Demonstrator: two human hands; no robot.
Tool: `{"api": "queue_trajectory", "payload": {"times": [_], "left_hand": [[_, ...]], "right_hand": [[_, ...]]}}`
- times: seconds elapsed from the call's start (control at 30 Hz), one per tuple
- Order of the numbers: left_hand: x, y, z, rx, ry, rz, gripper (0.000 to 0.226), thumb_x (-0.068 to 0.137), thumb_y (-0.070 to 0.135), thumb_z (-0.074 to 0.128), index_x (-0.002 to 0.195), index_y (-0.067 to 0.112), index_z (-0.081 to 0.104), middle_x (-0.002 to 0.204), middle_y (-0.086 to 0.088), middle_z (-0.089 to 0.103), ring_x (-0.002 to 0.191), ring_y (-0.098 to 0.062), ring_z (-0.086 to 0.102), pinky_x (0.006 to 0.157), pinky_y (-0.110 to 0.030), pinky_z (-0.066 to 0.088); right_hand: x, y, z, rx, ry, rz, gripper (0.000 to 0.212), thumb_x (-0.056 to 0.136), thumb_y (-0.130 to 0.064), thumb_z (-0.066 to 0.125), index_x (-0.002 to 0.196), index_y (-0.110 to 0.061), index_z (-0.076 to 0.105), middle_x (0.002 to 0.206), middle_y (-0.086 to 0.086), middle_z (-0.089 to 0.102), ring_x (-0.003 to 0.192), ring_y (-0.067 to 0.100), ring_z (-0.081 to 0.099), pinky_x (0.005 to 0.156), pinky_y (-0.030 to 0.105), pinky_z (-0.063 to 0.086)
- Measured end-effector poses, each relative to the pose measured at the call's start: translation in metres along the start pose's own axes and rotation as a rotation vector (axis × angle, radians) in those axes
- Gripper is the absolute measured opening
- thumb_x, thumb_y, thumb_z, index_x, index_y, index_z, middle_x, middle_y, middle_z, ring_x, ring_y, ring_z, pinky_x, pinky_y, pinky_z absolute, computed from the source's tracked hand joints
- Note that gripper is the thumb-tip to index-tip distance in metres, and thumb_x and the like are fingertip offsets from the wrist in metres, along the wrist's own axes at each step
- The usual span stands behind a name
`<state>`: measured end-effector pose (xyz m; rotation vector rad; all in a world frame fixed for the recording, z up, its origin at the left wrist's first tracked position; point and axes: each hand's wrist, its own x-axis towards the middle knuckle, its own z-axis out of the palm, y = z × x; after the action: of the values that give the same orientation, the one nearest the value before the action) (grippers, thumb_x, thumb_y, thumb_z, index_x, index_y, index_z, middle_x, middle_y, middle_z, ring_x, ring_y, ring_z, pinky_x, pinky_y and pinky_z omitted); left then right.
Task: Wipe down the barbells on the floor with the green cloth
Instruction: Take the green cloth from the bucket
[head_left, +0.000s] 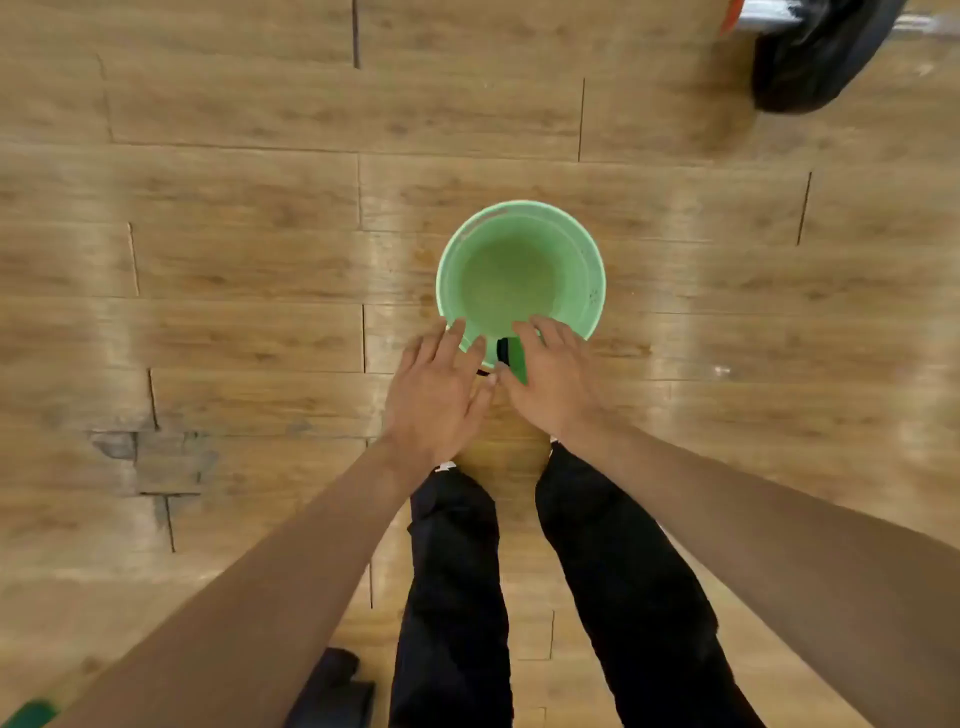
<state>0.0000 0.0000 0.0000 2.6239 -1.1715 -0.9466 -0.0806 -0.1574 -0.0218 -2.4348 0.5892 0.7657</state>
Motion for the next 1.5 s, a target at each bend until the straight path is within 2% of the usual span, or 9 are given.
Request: {"api": "queue_trajectory", "payload": {"times": [0.17,0.37,0.5,0.6,0.77,0.93,1.07,1.33,1.5], "left_hand": [[0.020,-0.029,0.052,0.099,-0.028,0.017,0.069,0.105,0.051,0.017,0.159,0.014,0.041,0.170,-0.019,0.025,0.160,-0.034,0.017,0.129,-0.048,0.010],[0.030,-0.026,0.079,0.134,-0.013,0.056,0.070,0.107,0.053,0.010,0.162,0.017,0.034,0.173,-0.016,0.015,0.162,-0.031,0.001,0.131,-0.049,0.006],[0.032,-0.021,0.080,0.128,0.011,0.044,0.070,0.108,0.052,0.010,0.162,0.016,0.034,0.173,-0.017,0.014,0.162,-0.030,0.002,0.132,-0.048,0.004],[0.033,-0.019,0.071,0.117,0.035,0.034,0.068,0.108,0.051,0.012,0.162,0.015,0.035,0.173,-0.017,0.016,0.162,-0.030,0.006,0.132,-0.046,0.005],[0.027,-0.018,0.041,0.086,0.048,0.012,0.070,0.108,0.053,0.010,0.162,0.015,0.036,0.173,-0.014,0.016,0.162,-0.028,0.002,0.131,-0.044,-0.001],[0.022,-0.002,-0.014,0.094,0.066,0.027,0.073,0.108,0.054,0.007,0.161,0.015,0.038,0.174,-0.011,0.016,0.162,-0.025,-0.002,0.131,-0.045,-0.002],[0.021,0.026,-0.082,0.093,0.149,0.061,0.068,0.110,0.051,0.015,0.155,0.012,0.048,0.169,-0.013,0.032,0.161,-0.028,0.010,0.130,-0.045,0.003],[0.038,0.105,-0.261,0.203,0.297,0.246,0.058,0.108,0.046,0.032,0.143,0.012,0.062,0.157,-0.016,0.050,0.150,-0.034,0.042,0.123,-0.046,0.018],[0.089,0.163,-0.324,0.210,0.336,0.294,0.057,0.107,0.046,0.031,0.142,0.013,0.062,0.157,-0.015,0.050,0.151,-0.034,0.040,0.124,-0.044,0.016]], "right_hand": [[0.039,0.023,0.037,-0.216,-0.060,-0.049,0.075,0.101,-0.064,0.038,0.157,-0.014,0.034,0.159,0.016,0.040,0.147,0.033,0.035,0.125,0.044,0.018],[0.046,0.034,0.056,-0.404,-0.130,-0.137,0.090,0.093,-0.071,0.022,0.159,-0.010,0.027,0.140,0.015,0.059,0.132,0.032,0.054,0.120,0.050,0.028],[0.047,0.045,0.062,-0.449,0.021,-0.278,0.072,0.095,-0.065,0.027,0.126,-0.007,0.056,0.112,0.012,0.061,0.103,0.031,0.055,0.092,0.044,0.041],[0.045,0.053,0.061,-0.412,0.137,-0.355,0.068,0.098,-0.066,0.027,0.103,-0.006,0.060,0.094,0.011,0.058,0.087,0.029,0.052,0.078,0.042,0.042],[0.034,0.050,0.037,-0.265,0.230,-0.267,0.072,0.099,-0.075,0.027,0.099,-0.010,0.059,0.091,0.006,0.055,0.084,0.025,0.049,0.078,0.039,0.042],[0.013,0.040,-0.024,-0.171,0.281,-0.148,0.069,0.095,-0.071,0.032,0.105,-0.009,0.061,0.095,0.005,0.057,0.091,0.025,0.052,0.084,0.041,0.047],[-0.005,0.023,-0.103,-0.122,0.364,-0.049,0.068,0.093,-0.070,0.032,0.103,-0.010,0.061,0.098,0.006,0.058,0.093,0.026,0.052,0.084,0.040,0.042],[-0.063,0.004,-0.288,0.014,0.715,0.144,0.058,0.091,-0.067,0.040,0.093,-0.013,0.060,0.088,0.002,0.055,0.085,0.026,0.053,0.079,0.040,0.042],[-0.082,0.037,-0.363,-0.003,0.847,0.267,0.056,0.089,-0.067,0.039,0.092,-0.014,0.059,0.088,0.002,0.054,0.085,0.026,0.052,0.079,0.040,0.041]]}}
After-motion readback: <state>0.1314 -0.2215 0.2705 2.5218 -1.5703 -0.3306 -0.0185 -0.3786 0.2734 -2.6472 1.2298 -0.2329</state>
